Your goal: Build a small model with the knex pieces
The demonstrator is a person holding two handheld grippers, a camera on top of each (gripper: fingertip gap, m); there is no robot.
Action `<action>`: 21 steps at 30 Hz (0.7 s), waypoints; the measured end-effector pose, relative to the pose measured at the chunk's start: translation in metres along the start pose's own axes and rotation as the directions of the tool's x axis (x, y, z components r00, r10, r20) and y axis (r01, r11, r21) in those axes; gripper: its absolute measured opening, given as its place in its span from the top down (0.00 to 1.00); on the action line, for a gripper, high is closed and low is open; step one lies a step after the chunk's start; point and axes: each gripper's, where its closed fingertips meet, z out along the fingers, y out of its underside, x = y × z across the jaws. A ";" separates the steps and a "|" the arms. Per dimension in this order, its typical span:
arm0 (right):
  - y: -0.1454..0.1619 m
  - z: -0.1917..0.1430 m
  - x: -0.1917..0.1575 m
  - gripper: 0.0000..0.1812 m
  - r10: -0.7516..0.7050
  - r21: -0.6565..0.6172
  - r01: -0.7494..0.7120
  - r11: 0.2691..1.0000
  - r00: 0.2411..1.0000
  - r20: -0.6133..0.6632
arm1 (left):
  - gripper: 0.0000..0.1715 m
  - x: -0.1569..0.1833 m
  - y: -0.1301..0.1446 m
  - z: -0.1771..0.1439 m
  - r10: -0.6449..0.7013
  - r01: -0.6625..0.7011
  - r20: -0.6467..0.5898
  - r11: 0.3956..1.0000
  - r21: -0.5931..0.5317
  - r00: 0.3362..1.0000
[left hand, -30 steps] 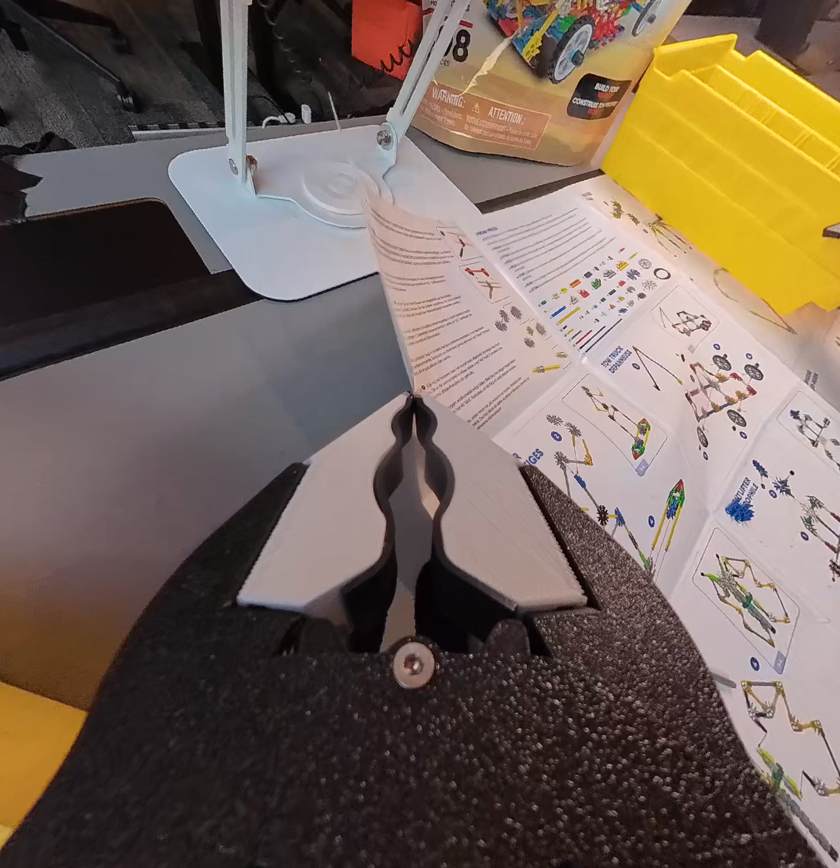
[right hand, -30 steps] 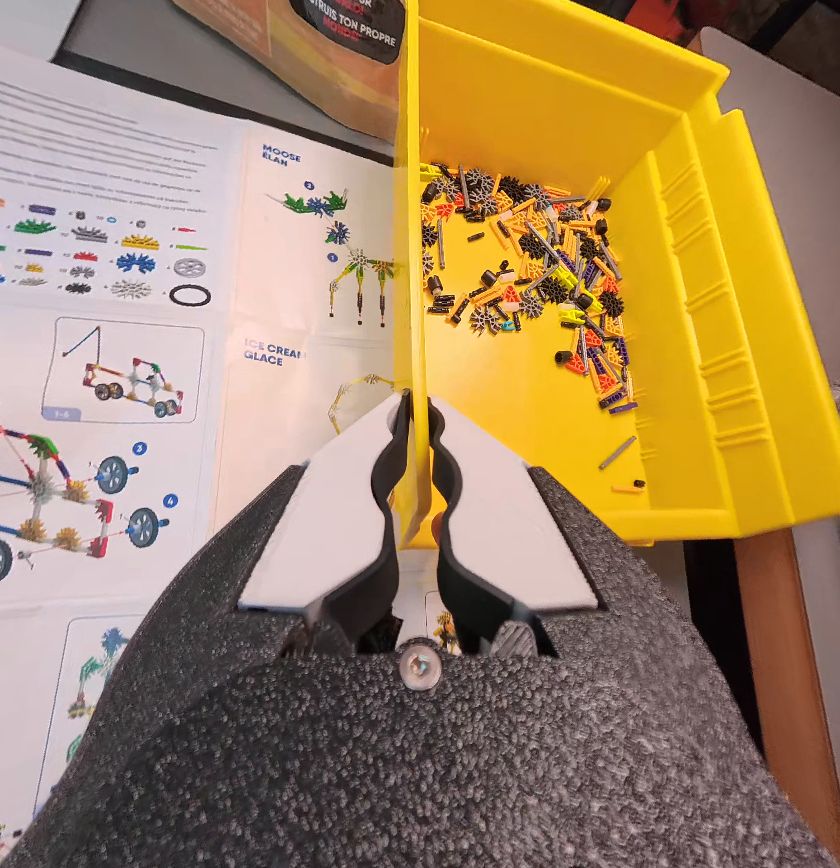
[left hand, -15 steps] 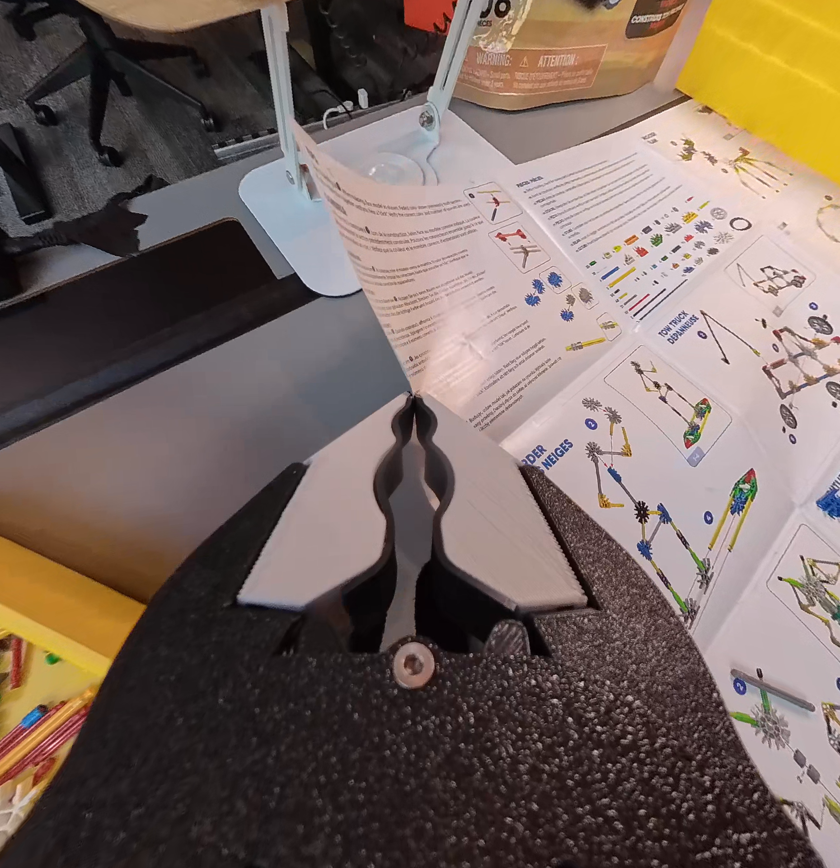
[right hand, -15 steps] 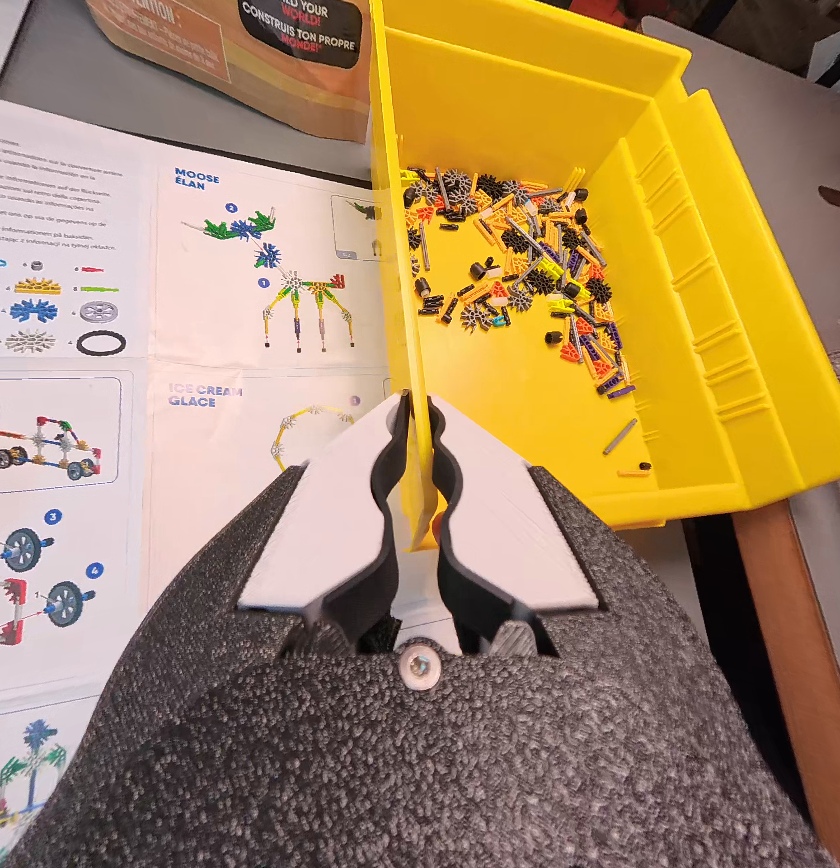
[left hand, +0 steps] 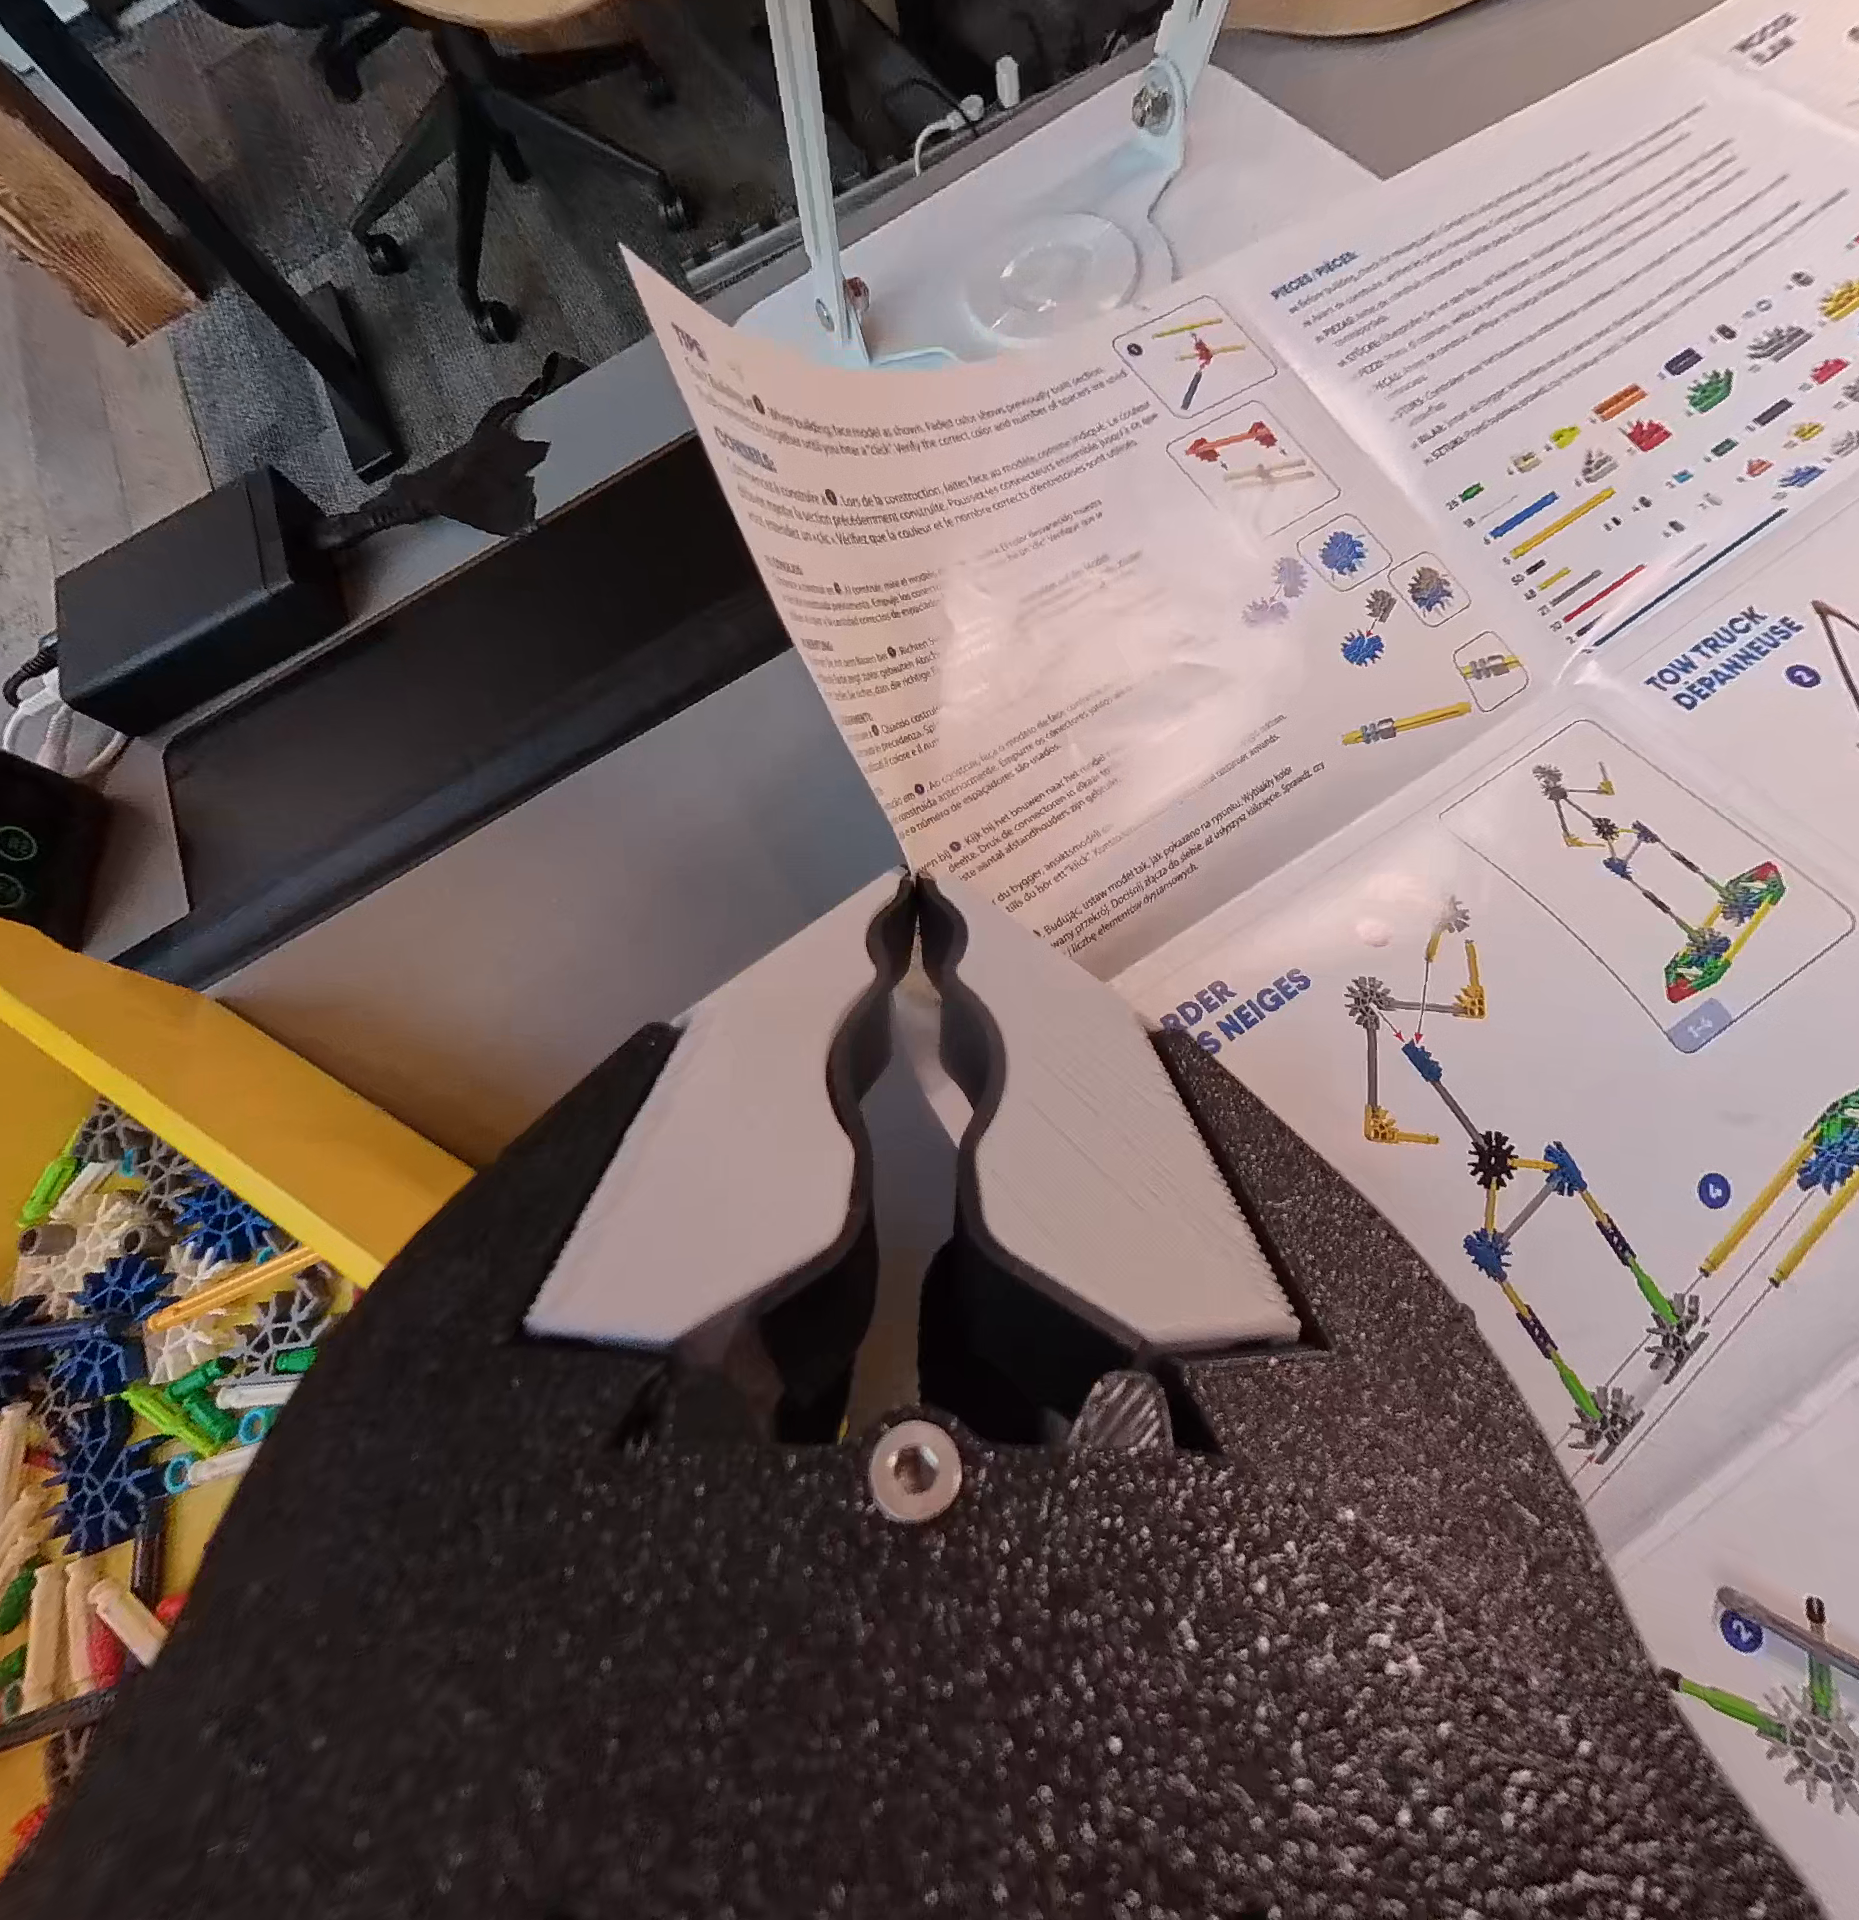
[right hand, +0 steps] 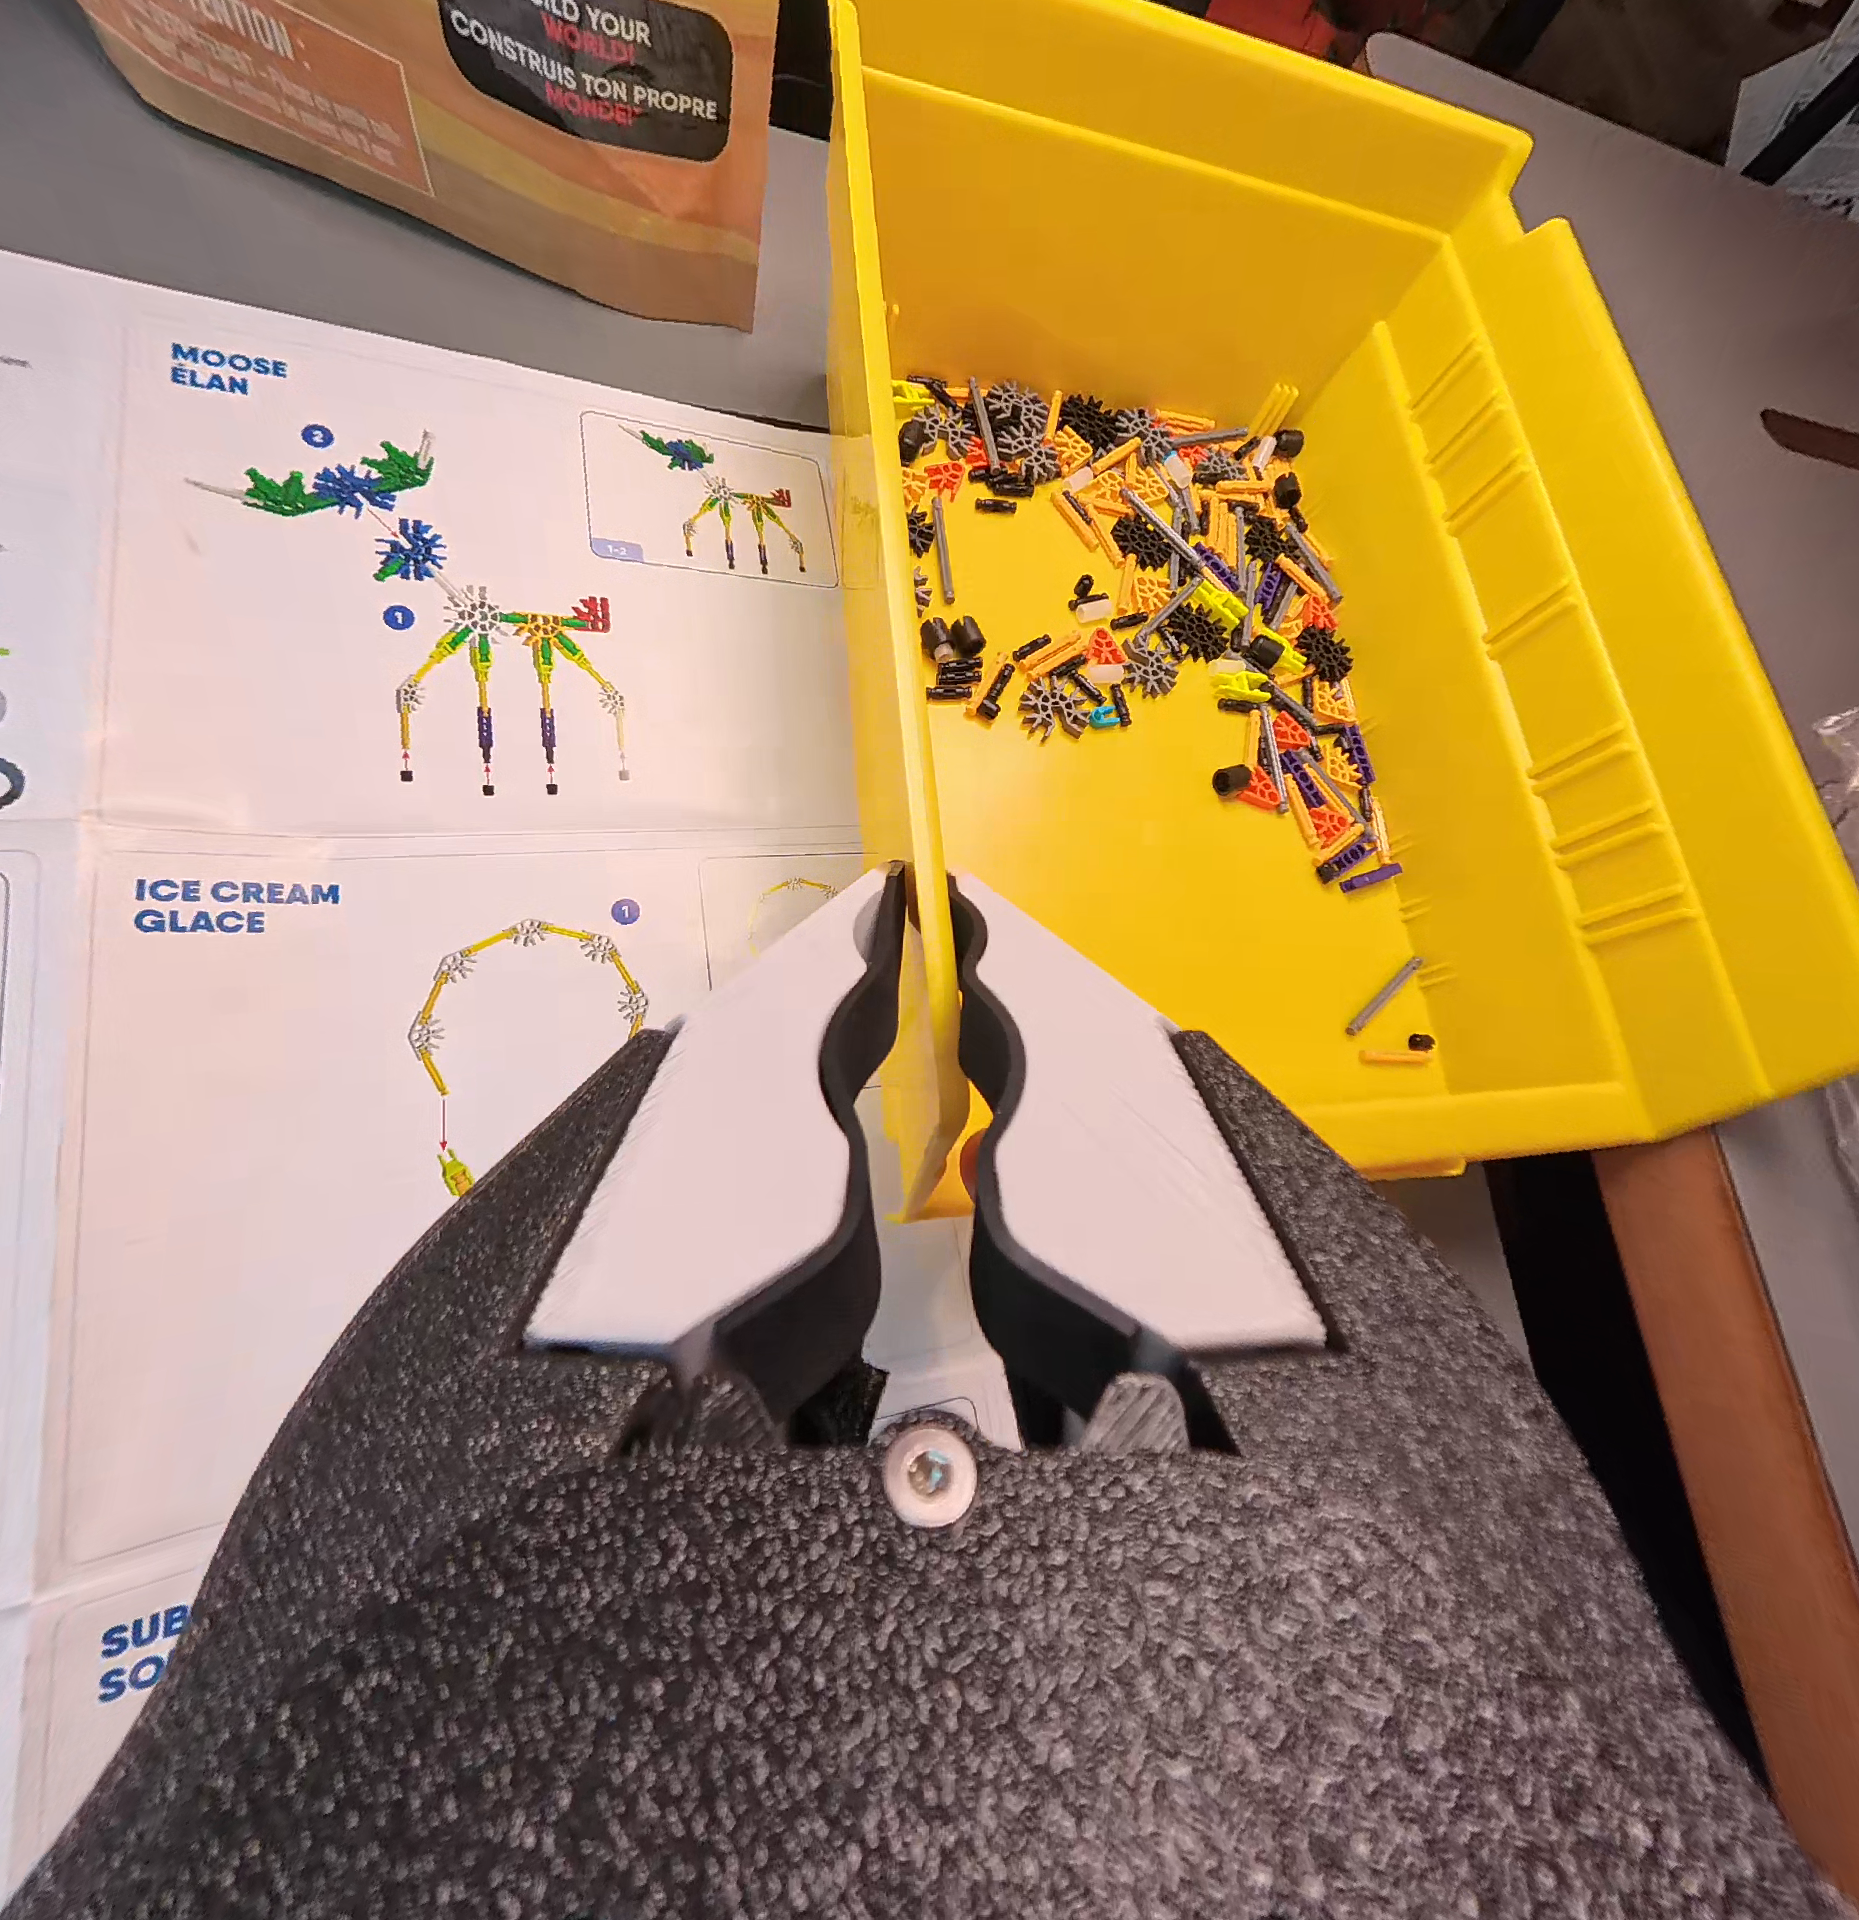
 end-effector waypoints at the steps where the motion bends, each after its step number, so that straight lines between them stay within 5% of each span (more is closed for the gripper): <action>1: 0.000 0.000 0.000 0.98 -0.003 -0.001 0.003 1.000 1.000 0.000 | 1.00 0.000 0.002 0.002 0.006 -0.006 0.005 1.000 -0.010 1.000; 7: -0.003 -0.004 0.001 0.96 -0.045 0.019 0.045 0.999 0.999 -0.013 | 1.00 -0.001 0.004 0.004 -0.007 0.007 -0.007 1.000 -0.008 1.000; 15: -0.033 -0.070 -0.045 0.86 -0.218 0.253 0.182 0.950 0.968 0.123 | 1.00 0.002 0.005 0.005 0.020 -0.020 -0.007 1.000 -0.002 1.000; 18: -0.023 -0.102 -0.113 0.87 -0.304 0.289 0.201 0.936 0.874 0.379 | 1.00 0.003 0.006 0.005 0.029 -0.029 -0.002 1.000 -0.005 1.000; 21: 0.007 -0.146 -0.211 0.87 -0.360 0.280 0.229 0.932 0.662 0.657 | 1.00 0.005 0.006 0.007 0.029 -0.029 -0.003 1.000 -0.006 1.000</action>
